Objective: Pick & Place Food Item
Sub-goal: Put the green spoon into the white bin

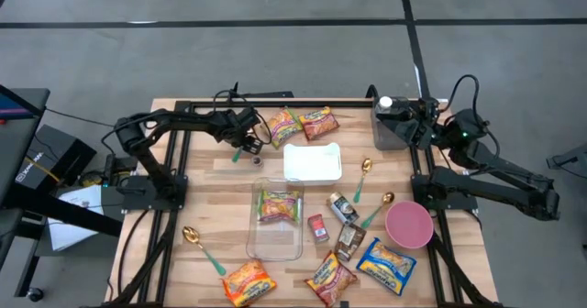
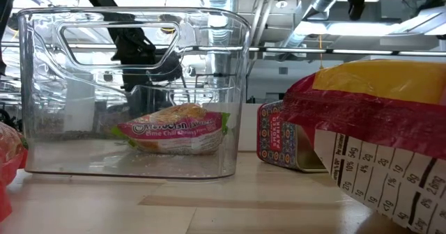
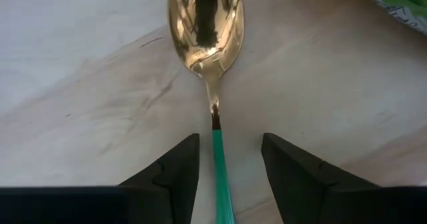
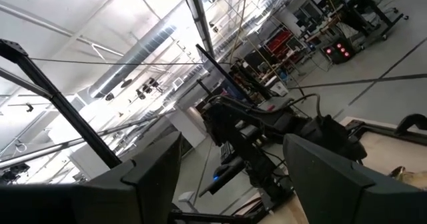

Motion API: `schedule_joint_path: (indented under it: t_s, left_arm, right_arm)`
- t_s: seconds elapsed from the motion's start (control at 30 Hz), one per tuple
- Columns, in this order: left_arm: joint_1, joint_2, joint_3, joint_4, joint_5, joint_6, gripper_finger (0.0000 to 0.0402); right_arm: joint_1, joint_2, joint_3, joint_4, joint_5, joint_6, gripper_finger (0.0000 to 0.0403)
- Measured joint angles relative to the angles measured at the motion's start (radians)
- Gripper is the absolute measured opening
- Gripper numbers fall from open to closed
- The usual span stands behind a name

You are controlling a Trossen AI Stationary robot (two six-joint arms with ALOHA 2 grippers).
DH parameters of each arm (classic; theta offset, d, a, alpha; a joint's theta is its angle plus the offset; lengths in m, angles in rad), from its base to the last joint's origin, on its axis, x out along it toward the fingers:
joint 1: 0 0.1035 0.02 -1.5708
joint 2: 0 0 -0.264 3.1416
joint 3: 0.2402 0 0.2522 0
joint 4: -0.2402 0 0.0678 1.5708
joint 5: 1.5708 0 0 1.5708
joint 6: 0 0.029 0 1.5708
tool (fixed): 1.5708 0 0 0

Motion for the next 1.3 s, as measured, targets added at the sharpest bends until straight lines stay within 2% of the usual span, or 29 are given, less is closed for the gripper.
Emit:
schedule_joint_path:
  t_s: [0.23,0.6,1.03,1.3]
  left_arm:
    - [0.018,0.002,0.0,0.016,-0.001,0.006,0.0113]
    - [0.023,0.004,0.0,0.022,-0.008,0.005,0.0009]
    - [0.023,-0.038,-0.003,0.0,0.01,-0.003,0.0005]
    - [0.023,-0.176,-0.003,-0.044,0.024,0.003,0.0004]
  right_arm:
    - [0.0,0.0,0.0,-0.014,0.0,0.0,0.0255]
    - [0.0,0.0,0.0,-0.012,0.0,0.0,0.0255]
    - [0.0,0.0,0.0,-0.012,0.0,-0.001,0.0255]
    - [0.0,0.0,0.0,-0.012,0.0,-0.002,0.0255]
